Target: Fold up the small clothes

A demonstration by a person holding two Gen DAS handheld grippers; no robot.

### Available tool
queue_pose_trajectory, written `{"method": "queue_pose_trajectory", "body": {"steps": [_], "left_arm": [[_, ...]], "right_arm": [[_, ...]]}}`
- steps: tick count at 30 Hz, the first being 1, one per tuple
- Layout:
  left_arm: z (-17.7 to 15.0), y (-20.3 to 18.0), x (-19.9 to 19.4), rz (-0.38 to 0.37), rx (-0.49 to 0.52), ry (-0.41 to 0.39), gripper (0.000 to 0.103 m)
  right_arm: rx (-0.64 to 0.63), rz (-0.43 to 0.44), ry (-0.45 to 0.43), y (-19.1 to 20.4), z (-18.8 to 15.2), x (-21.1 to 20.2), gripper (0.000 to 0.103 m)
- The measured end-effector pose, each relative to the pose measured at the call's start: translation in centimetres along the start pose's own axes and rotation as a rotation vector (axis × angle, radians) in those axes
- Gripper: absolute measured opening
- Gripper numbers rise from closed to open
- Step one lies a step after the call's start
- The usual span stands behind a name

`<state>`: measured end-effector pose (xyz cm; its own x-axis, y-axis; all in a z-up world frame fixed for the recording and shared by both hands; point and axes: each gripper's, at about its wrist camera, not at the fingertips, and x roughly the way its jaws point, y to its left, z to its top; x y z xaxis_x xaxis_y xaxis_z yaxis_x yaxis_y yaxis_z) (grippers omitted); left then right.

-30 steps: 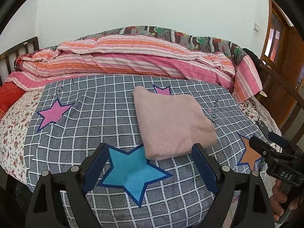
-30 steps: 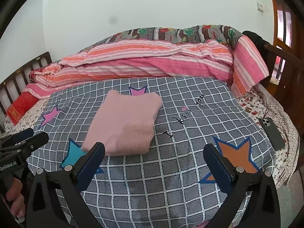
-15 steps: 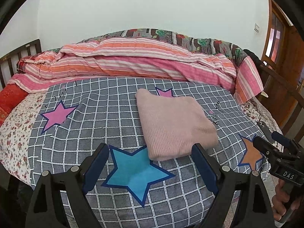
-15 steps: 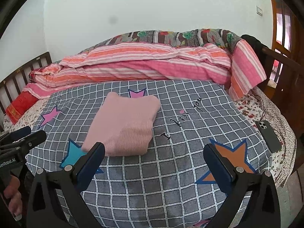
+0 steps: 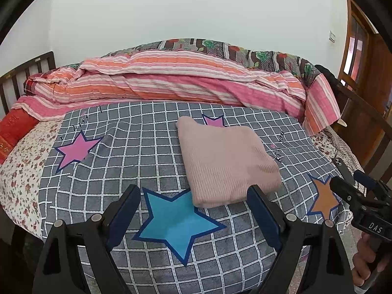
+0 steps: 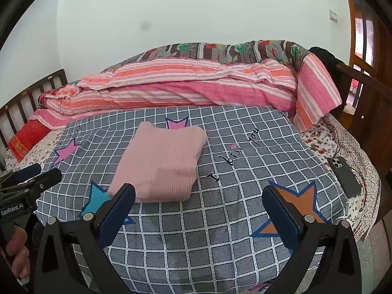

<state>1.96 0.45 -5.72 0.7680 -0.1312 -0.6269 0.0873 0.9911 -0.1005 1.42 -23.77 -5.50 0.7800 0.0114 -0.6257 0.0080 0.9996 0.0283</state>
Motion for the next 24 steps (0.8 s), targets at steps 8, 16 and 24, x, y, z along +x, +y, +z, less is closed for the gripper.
{"method": "queue_pose_trajectory", "body": {"steps": [8, 16, 24], "left_arm": [[-0.03, -0.06, -0.02, 0.0, -0.001, 0.001, 0.088], [0.01, 0.01, -0.02, 0.0, 0.0, 0.0, 0.088], [0.05, 0.05, -0.05, -0.001, 0.001, 0.0, 0.088]], "right_arm": [[0.0, 0.003, -0.002, -0.02, 0.04, -0.17, 0.101], [0.004, 0.002, -0.004, -0.03, 0.02, -0.4, 0.101], [0.005, 0.003, -0.006, -0.15, 0.09, -0.53, 0.101]]}}
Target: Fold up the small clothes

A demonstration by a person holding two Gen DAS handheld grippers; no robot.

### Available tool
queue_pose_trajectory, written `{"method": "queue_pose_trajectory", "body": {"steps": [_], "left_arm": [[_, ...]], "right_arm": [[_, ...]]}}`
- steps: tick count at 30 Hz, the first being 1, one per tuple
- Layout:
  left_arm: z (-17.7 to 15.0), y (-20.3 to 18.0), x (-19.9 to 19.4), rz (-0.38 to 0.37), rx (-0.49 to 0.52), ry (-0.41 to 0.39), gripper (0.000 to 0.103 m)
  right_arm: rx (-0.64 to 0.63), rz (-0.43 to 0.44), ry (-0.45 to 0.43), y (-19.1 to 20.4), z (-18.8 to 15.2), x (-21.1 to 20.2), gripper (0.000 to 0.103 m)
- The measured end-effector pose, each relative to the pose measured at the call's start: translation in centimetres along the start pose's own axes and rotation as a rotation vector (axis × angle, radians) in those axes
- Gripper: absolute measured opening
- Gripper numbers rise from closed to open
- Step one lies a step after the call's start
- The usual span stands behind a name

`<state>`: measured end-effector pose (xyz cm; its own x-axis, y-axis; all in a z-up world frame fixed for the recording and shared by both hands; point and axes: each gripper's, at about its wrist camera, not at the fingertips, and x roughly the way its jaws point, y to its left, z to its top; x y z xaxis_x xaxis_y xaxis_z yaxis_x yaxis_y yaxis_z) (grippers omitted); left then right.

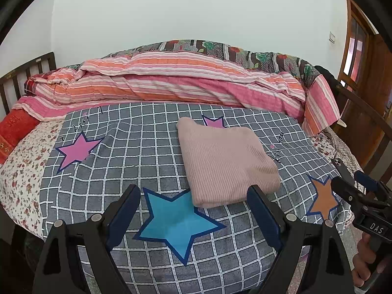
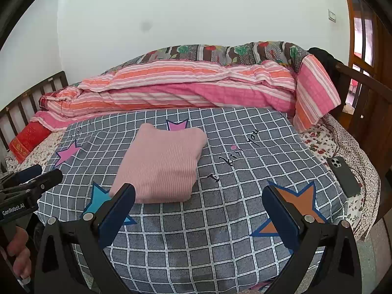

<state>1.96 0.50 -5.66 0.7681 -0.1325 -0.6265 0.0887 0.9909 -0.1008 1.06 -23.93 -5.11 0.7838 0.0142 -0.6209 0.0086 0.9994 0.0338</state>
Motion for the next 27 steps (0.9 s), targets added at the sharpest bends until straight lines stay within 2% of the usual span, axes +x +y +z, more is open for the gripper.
{"method": "queue_pose_trajectory", "body": {"steps": [27], "left_arm": [[0.13, 0.03, -0.21, 0.003, 0.0, -0.001, 0.088]], "right_arm": [[-0.003, 0.002, -0.009, 0.79, -0.09, -0.53, 0.101]]}}
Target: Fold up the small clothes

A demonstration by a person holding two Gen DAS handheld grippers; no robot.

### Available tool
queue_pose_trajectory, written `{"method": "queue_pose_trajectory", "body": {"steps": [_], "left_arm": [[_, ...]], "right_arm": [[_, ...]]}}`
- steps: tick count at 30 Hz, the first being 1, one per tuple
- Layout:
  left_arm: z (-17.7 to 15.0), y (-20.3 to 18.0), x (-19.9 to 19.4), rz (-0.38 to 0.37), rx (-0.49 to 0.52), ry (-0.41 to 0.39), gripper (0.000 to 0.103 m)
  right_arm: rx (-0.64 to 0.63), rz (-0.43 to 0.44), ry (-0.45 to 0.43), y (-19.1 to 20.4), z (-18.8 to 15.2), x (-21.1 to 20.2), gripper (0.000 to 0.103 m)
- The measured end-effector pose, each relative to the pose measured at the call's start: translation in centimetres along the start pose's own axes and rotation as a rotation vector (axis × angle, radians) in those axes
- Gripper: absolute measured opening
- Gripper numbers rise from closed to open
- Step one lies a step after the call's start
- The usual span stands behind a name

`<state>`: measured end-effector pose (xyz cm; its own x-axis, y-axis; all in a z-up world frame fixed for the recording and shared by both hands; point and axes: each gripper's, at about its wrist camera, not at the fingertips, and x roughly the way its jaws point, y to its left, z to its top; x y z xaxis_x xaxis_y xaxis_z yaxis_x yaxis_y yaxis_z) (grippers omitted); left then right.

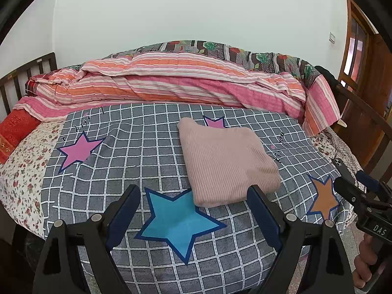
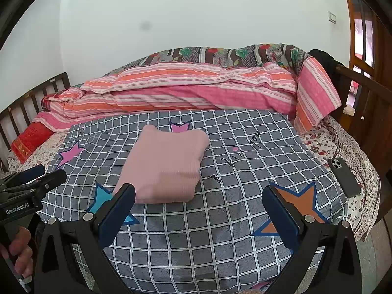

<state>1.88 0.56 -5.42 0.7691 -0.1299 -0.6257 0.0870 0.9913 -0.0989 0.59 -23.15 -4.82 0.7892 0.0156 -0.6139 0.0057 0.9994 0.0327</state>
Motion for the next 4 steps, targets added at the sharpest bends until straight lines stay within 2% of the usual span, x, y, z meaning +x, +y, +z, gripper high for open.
{"method": "queue_pose_trajectory", "body": {"steps": [4], "left_arm": [[0.01, 0.01, -0.01, -0.006, 0.002, -0.001, 0.088]], "right_arm": [[-0.003, 0.003, 0.001, -0.03, -0.04, 0.05, 0.101]]}}
